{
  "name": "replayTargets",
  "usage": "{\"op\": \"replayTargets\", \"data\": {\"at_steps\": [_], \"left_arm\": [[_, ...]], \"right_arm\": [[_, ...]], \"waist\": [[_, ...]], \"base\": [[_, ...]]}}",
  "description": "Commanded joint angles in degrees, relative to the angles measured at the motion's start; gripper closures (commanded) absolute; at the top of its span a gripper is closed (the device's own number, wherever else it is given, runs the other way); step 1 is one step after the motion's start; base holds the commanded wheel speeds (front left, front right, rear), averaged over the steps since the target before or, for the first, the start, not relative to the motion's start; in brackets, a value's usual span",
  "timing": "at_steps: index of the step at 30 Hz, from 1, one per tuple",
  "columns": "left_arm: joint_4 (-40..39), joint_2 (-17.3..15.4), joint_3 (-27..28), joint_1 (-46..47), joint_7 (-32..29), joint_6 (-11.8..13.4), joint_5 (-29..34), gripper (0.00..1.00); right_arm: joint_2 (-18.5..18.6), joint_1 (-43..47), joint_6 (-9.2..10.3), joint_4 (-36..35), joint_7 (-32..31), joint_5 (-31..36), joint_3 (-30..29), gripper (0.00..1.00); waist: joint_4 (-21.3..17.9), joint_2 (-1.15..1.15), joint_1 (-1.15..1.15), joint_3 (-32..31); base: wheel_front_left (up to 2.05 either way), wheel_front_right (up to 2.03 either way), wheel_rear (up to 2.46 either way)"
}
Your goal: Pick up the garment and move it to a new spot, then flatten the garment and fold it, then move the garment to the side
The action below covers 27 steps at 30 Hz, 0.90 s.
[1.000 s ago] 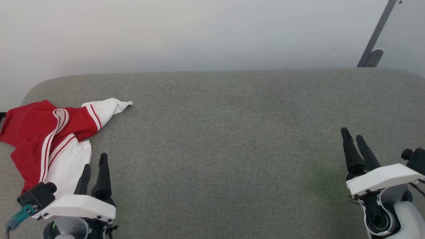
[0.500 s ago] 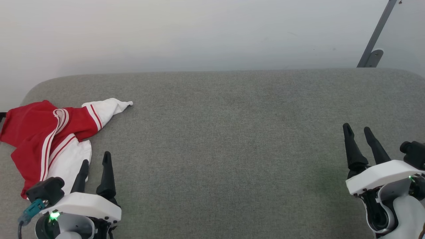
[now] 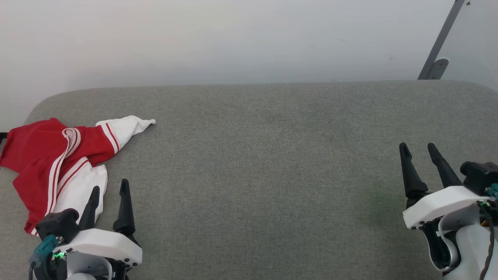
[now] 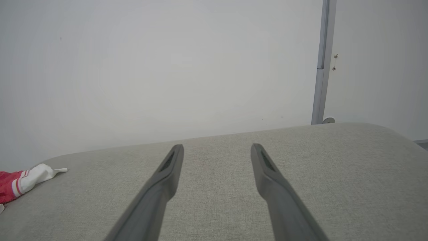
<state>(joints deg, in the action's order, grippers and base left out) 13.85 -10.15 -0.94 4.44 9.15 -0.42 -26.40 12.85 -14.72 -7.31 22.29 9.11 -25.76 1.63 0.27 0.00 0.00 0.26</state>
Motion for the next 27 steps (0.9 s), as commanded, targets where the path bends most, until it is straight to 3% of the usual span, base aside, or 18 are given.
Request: {"op": "replayTargets", "data": {"at_steps": [1, 27], "left_arm": [[-0.53, -0.51, 0.03, 0.23, 0.58, 0.24, 1.75, 0.0], [2.56, 0.7, 1.09, -0.48, 3.82, -1.87, 14.16, 0.0]], "right_arm": [[0.36, -1.37, -0.25, -0.29, 0.62, 1.03, 0.02, 0.0], [0.76, 0.36, -0.28, 2.1, 3.83, 9.98, -0.88, 0.0]], "waist": [[0.0, 0.0, 0.0, -0.02], [0.69, 0.0, 0.0, -0.13]], "base": [[0.0, 0.0, 0.0], [0.0, 0.0, 0.0]]}}
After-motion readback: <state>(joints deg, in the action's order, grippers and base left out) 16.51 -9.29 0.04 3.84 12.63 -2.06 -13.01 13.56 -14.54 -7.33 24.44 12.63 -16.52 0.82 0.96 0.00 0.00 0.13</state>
